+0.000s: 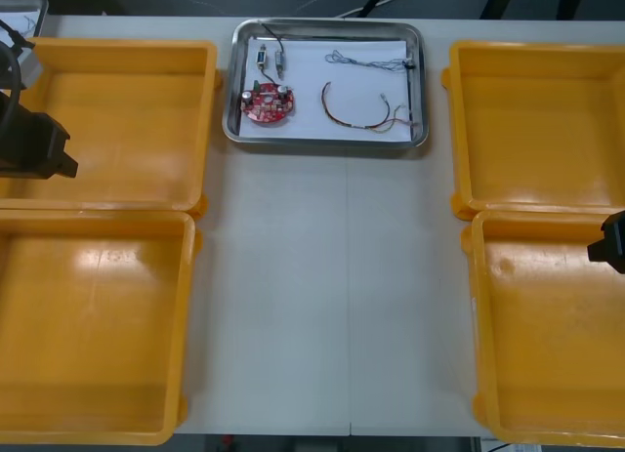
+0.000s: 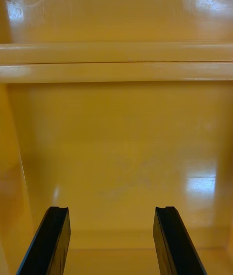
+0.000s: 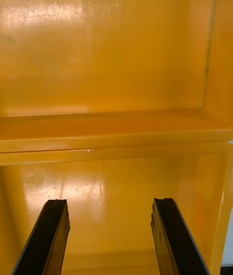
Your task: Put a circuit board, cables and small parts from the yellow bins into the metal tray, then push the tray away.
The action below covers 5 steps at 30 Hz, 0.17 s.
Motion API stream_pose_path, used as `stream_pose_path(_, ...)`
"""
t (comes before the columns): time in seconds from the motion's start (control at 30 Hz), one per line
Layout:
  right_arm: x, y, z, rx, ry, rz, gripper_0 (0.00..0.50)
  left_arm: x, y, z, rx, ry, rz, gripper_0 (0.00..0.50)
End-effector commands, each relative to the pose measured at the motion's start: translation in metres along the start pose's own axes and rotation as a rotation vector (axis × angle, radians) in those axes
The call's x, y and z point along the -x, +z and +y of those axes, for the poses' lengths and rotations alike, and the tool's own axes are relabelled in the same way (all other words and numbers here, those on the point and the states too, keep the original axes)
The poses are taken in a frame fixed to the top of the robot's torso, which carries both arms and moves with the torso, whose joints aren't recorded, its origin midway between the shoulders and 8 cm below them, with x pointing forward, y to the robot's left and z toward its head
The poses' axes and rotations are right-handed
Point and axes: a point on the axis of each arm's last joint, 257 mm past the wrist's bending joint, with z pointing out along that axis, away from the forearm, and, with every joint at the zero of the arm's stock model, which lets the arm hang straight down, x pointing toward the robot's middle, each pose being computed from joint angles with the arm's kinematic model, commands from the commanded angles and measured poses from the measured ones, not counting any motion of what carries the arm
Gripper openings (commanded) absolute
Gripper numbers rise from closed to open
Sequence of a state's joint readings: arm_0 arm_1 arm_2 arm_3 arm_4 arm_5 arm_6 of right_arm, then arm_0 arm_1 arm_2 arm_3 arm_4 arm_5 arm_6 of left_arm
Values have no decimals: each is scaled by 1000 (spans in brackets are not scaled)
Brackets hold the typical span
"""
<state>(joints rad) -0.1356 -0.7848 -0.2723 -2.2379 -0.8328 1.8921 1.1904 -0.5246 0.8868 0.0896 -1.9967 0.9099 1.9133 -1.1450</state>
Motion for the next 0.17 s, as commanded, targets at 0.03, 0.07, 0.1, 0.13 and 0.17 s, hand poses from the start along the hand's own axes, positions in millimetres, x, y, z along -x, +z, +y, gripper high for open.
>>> stream_pose_path(0.03, -1, 2, 4, 3, -20, -4, 500, 0, -6, 5, 19, 97, -15, 500)
stream_pose_path(0.07, -1, 2, 4, 3, -20, -4, 500, 0, -6, 5, 19, 97, -15, 500)
stream_pose_path(0.1, -1, 2, 4, 3, -20, -4, 500, 0, -6, 5, 19, 97, -15, 500)
stream_pose_path(0.13, -1, 2, 4, 3, -20, -4, 500, 0, -6, 5, 19, 97, -15, 500)
stream_pose_path(0.17, -1, 2, 4, 3, -20, -4, 500, 0, -6, 5, 19, 97, -15, 500)
